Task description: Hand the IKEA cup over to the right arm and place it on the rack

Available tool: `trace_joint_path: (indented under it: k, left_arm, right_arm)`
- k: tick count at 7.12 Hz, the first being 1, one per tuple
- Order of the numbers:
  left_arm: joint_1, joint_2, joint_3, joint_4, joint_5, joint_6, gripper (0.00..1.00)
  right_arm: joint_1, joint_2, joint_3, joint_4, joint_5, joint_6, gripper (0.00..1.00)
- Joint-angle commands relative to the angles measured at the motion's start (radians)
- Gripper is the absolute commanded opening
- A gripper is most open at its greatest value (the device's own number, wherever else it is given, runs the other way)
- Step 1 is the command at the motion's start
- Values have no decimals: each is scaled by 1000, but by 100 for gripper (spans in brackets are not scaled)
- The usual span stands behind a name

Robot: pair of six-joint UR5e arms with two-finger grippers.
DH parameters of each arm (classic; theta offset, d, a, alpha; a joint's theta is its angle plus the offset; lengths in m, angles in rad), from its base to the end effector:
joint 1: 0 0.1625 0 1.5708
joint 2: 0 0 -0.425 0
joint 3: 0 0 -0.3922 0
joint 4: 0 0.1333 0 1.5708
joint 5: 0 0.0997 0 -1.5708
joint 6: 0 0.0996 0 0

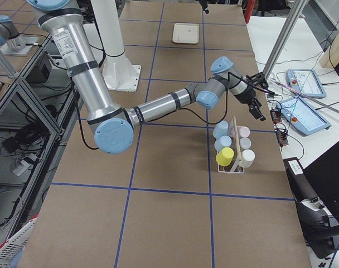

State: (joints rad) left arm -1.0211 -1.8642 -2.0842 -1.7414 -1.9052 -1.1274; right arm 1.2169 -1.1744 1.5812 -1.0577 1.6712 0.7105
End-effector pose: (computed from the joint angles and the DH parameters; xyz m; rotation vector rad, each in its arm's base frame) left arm 0.1900 -0.5028 0.2561 0.4207 0.9298 -0.3637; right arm -0.1143 -0.6651 0.3801 0.7474 -0.5487 0.2846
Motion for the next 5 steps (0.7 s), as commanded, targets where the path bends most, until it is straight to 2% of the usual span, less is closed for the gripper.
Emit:
trace_joint_path:
  k: [1, 3, 5]
  left_arm:
    - [-80, 2, 1, 121, -49, 226, 100]
    - [-137, 89, 10, 174, -60, 462, 100]
    - [-245, 145, 67, 224, -136, 756, 100]
  right_arm:
    - [100, -28, 96, -170, 217, -175, 100]
    - [182, -77, 114, -295, 414, -367, 100]
    - [283, -126, 117, -472, 681, -548, 100]
